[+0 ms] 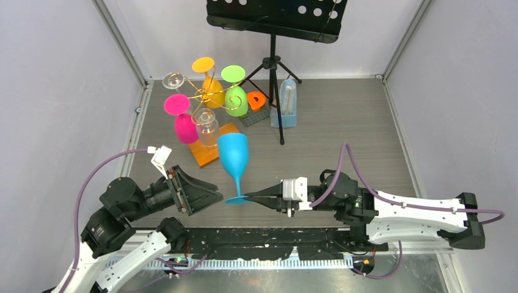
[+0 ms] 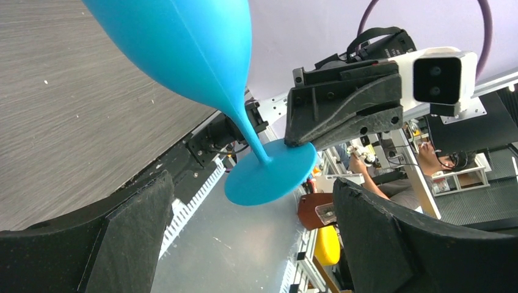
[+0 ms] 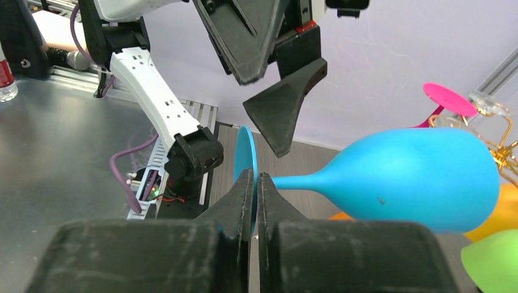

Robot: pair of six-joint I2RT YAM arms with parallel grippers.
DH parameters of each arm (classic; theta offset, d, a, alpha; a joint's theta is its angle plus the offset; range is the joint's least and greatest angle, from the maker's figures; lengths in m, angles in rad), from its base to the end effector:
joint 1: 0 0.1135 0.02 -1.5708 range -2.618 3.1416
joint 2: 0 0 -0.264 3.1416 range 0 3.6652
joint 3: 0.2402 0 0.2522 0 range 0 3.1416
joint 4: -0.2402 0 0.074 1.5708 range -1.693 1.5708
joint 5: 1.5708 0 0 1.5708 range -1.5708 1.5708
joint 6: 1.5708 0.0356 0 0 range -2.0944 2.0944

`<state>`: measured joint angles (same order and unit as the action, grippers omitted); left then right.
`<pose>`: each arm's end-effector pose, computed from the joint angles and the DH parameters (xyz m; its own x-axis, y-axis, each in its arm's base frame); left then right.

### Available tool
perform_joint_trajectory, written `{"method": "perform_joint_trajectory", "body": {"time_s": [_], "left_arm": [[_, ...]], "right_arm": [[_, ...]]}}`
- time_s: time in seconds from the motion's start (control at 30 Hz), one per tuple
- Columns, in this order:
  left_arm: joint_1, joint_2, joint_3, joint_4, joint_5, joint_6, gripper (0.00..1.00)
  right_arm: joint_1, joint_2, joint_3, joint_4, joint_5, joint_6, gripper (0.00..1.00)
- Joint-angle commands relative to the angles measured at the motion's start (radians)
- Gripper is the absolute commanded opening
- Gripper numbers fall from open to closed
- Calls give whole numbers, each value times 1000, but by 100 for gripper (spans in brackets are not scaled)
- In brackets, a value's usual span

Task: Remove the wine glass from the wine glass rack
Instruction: Place the wine glass at the center of the board.

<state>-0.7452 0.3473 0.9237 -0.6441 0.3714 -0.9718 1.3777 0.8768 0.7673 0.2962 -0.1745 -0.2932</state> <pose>0.0290 -0.0443 0.3799 -0.7697 -0.3370 -0.5423 0.4653 0.2856 -0.8378 0.0339 0.2057 0.3695 0.3229 0.1682 -0.9314 -0.9463 0.0733 -0.3148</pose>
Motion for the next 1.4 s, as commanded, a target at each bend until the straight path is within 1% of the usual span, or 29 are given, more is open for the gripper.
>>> {"method": "perform_joint_trajectory", "body": {"time_s": [0.0,0.2,0.47,0.63,0.8,0.97,1.23,1.3,1.33,1.37], "left_arm": [[-3,4,-8,51,26,2,99],[-3,19,0,50,33,1,99],[-3,51,10,63,26,-2,99],[-3,76,8,93,35,-9,92],[-4,92,-3,132,59,-21,77],[-3,97,-17,159,78,-29,54],[-2,100,-27,173,84,-27,19],[-2,102,-29,182,86,-25,5],[-3,105,-28,183,86,-24,0],[-2,105,-28,186,86,-22,0]], "right_arm": [[34,27,77,103,42,-84,6],[69,81,101,138,39,-160,6],[116,140,142,119,59,-242,6],[131,154,155,115,75,-269,6],[141,161,157,115,105,-296,6],[148,177,148,140,150,-324,6],[153,187,148,134,155,-325,6],[153,183,146,131,156,-319,6],[153,181,146,130,154,-314,6],[153,177,146,123,151,-310,6]]}}
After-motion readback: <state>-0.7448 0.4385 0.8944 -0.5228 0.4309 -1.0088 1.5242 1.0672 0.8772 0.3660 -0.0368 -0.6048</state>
